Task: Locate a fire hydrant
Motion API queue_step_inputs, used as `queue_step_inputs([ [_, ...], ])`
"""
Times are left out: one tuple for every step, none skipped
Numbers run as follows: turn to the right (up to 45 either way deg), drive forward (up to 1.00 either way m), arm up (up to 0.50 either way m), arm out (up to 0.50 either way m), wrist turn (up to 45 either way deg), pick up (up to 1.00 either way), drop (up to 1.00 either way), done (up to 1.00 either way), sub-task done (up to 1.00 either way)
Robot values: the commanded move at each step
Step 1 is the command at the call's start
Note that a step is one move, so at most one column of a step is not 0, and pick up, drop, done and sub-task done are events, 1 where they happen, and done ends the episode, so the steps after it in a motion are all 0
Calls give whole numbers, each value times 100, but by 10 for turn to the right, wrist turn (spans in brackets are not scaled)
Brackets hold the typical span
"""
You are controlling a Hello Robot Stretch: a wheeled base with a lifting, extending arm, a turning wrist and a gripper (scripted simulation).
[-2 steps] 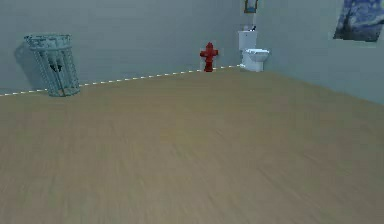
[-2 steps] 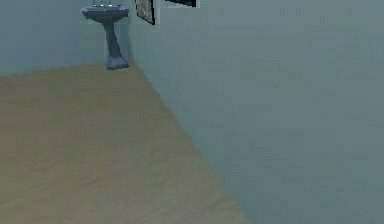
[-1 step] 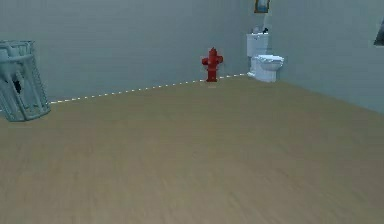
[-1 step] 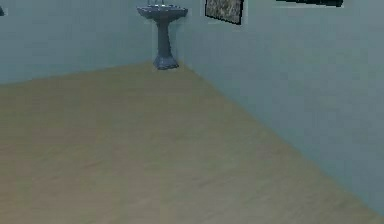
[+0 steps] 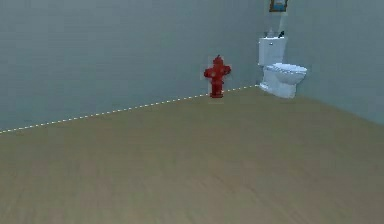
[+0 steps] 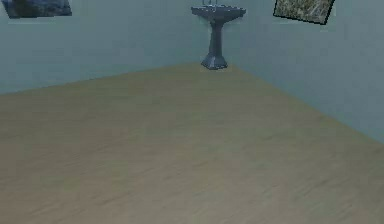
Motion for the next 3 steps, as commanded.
queue_step_inputs([
  [0, 100, 0, 0, 0, 0, 0, 0, 0],
  [0, 100, 0, 0, 0, 0, 0, 0, 0],
  [30, 0, 0, 0, 0, 0, 0, 0, 0],
])
